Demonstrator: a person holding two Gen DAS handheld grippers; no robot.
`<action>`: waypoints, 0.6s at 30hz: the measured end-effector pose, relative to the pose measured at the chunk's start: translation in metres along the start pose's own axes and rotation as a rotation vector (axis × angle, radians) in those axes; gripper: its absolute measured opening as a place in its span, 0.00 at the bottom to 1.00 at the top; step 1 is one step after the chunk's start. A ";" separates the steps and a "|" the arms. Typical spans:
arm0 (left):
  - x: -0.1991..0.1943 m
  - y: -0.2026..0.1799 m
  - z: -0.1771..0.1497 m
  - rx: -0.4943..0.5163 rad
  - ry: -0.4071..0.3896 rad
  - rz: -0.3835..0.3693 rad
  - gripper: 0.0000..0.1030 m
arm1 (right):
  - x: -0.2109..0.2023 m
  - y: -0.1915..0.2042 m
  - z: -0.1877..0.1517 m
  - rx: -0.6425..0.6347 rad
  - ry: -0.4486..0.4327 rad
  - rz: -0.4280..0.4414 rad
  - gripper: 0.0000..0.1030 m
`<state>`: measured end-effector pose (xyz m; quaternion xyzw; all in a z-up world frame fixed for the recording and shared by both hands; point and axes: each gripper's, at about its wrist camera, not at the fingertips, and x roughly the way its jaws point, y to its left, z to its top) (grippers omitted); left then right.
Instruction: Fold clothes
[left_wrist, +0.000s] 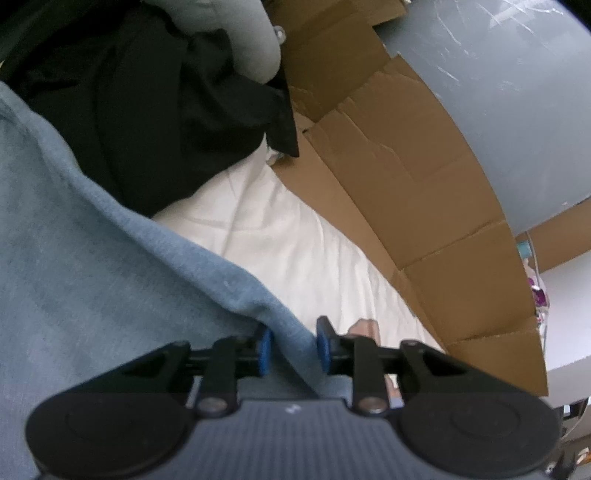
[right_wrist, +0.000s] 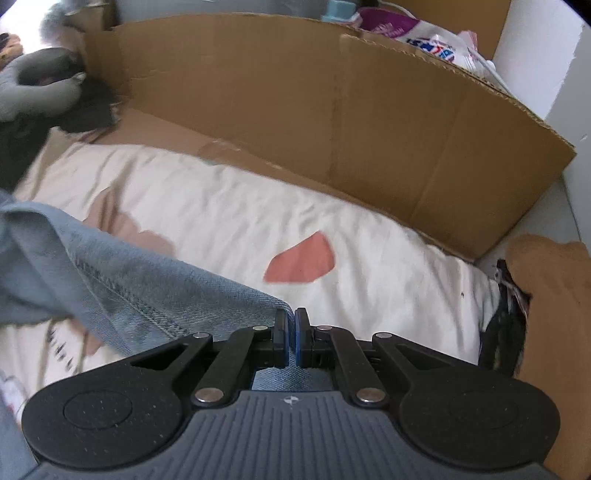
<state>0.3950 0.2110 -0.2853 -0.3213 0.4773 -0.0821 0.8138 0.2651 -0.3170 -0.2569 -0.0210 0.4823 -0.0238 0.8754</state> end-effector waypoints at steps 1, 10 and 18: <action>0.000 0.000 -0.001 0.002 0.003 0.000 0.32 | 0.008 -0.001 0.003 -0.005 0.007 -0.021 0.02; -0.020 0.007 -0.006 0.016 -0.026 0.021 0.54 | 0.000 -0.003 0.015 0.041 -0.089 -0.040 0.41; -0.027 0.021 -0.008 0.015 -0.034 0.077 0.54 | 0.012 -0.003 -0.014 0.011 -0.008 -0.042 0.41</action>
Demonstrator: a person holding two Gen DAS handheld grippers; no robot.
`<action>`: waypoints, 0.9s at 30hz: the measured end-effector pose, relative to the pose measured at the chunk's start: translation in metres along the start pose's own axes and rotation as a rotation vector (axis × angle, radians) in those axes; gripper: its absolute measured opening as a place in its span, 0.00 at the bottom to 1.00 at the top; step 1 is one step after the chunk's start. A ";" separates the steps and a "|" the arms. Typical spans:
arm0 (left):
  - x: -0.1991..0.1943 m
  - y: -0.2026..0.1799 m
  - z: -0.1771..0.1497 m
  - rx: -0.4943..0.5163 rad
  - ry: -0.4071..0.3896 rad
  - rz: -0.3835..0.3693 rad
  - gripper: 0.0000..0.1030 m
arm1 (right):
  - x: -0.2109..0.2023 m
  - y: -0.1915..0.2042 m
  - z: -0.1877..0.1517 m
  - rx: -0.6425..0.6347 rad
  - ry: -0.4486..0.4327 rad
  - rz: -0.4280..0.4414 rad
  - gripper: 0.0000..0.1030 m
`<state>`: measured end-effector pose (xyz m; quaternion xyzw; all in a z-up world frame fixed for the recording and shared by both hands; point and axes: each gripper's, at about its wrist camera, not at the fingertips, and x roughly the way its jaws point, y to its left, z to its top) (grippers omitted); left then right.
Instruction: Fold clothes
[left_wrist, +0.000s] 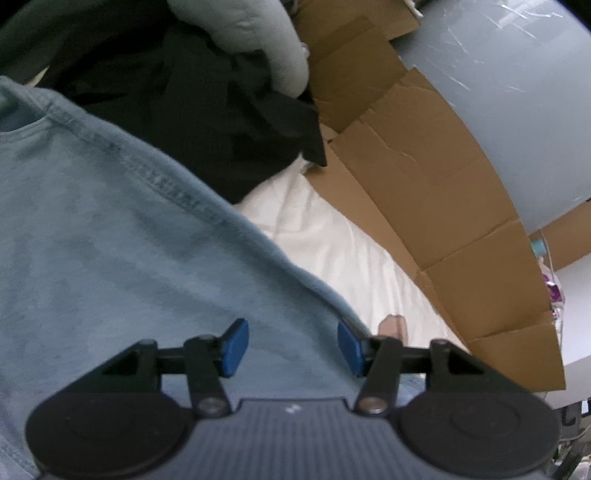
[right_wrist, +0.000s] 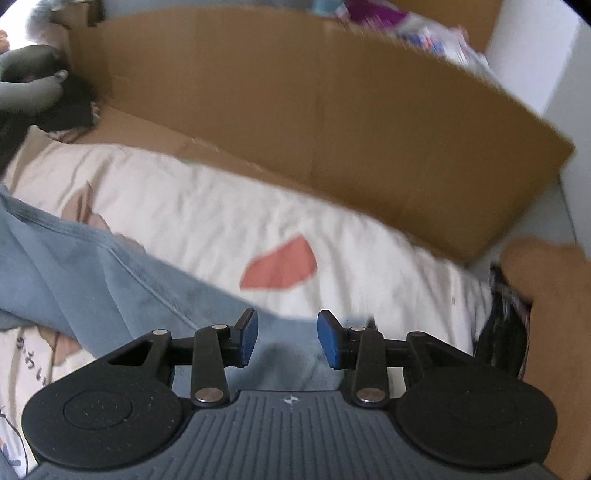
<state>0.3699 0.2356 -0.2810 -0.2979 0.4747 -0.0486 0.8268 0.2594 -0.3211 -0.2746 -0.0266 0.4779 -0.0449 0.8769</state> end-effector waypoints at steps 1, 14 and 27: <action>0.000 0.002 -0.001 0.001 0.001 0.005 0.54 | 0.001 -0.001 -0.004 0.001 0.008 -0.003 0.41; 0.001 0.015 -0.009 -0.027 0.024 0.026 0.54 | -0.010 -0.011 -0.026 0.022 0.056 -0.078 0.57; 0.002 0.025 -0.007 -0.037 0.026 0.055 0.54 | 0.006 -0.025 -0.005 0.056 0.038 0.015 0.17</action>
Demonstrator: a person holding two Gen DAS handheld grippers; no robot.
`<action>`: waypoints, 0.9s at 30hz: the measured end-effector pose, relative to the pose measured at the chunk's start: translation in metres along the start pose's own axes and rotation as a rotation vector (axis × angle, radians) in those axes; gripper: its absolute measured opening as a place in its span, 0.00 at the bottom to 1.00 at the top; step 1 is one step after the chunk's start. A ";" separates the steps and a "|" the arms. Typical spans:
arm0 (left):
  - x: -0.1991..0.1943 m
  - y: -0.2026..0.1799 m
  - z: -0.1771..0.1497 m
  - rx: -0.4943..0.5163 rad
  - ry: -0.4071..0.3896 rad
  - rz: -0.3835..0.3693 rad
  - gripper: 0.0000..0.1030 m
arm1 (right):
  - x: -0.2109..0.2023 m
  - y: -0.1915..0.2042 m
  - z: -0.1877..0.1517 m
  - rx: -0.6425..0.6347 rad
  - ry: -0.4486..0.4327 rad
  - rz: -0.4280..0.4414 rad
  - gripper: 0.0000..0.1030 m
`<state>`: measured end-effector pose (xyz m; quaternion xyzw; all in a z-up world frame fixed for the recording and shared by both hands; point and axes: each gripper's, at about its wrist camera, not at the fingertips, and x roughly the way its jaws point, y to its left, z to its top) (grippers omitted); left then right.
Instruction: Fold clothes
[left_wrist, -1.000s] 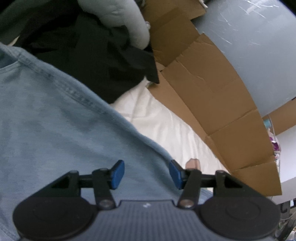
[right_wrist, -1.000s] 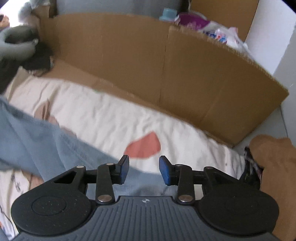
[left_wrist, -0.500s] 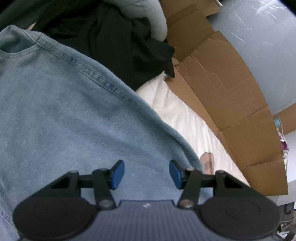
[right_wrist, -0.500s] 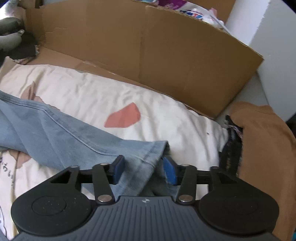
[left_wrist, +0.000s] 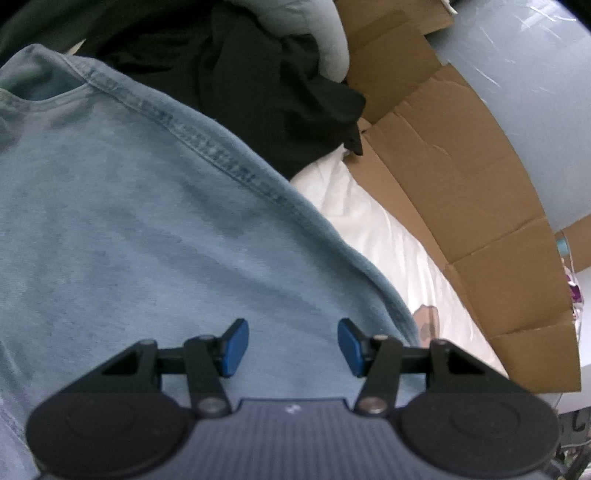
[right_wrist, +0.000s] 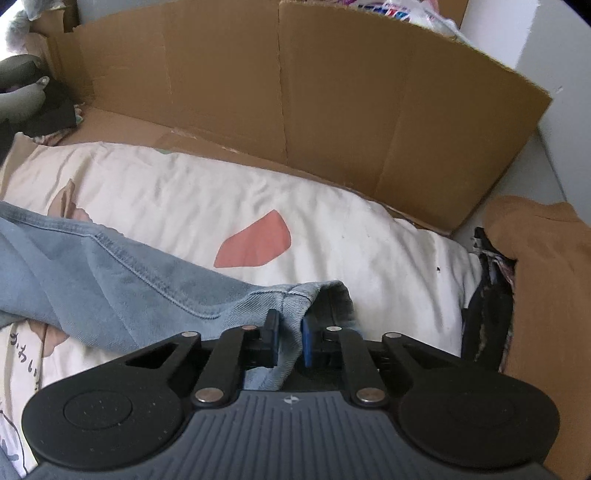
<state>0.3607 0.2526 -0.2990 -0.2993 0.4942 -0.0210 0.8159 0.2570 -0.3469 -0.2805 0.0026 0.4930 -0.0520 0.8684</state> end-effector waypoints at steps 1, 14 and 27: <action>0.000 0.001 0.000 0.001 0.001 0.002 0.54 | 0.003 -0.002 0.003 0.010 0.007 0.009 0.22; -0.006 0.010 0.011 0.000 -0.042 0.030 0.54 | -0.002 -0.014 0.026 -0.004 -0.157 -0.067 0.06; -0.012 0.016 0.028 0.051 -0.120 0.133 0.53 | 0.031 -0.022 0.062 -0.044 -0.209 -0.170 0.06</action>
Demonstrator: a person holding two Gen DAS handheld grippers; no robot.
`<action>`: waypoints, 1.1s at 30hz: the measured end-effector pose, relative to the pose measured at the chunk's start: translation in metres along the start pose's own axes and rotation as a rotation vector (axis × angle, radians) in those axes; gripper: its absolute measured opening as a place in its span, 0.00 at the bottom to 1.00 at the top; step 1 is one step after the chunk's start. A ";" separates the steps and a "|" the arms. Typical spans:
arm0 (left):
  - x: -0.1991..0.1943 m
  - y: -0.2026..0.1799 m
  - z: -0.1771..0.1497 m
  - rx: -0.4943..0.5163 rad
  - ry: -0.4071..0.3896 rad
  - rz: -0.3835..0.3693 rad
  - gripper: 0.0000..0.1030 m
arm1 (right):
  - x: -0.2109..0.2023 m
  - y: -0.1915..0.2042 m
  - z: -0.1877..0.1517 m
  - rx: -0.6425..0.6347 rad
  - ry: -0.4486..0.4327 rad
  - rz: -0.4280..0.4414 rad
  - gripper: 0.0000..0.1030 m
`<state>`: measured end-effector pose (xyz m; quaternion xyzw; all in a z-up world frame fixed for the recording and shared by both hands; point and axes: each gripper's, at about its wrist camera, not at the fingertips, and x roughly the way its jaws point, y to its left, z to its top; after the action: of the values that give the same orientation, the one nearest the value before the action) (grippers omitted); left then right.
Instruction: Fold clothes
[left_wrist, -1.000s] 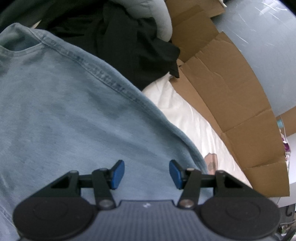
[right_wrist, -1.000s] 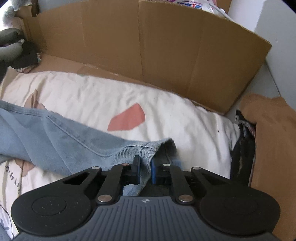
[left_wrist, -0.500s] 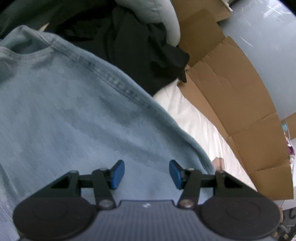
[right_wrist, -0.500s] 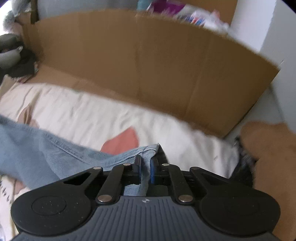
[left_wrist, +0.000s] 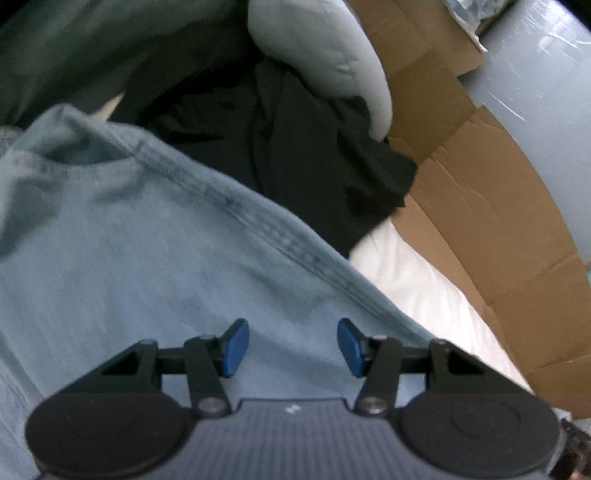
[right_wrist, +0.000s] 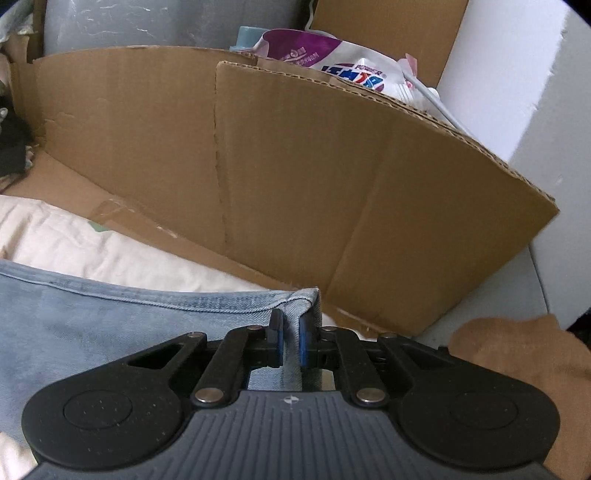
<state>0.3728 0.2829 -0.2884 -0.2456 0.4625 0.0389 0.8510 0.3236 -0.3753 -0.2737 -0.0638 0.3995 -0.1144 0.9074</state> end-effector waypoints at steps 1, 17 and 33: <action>0.002 -0.004 0.003 0.038 -0.008 0.035 0.53 | 0.003 0.000 0.002 0.002 -0.002 -0.004 0.06; 0.046 -0.016 0.047 0.120 -0.042 0.125 0.50 | 0.035 0.013 0.035 -0.010 -0.071 -0.106 0.06; 0.023 -0.045 0.019 0.152 -0.047 0.148 0.45 | 0.030 0.038 0.020 -0.044 -0.093 -0.069 0.41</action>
<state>0.4138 0.2491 -0.2811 -0.1447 0.4611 0.0721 0.8725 0.3646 -0.3457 -0.2896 -0.1029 0.3567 -0.1336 0.9189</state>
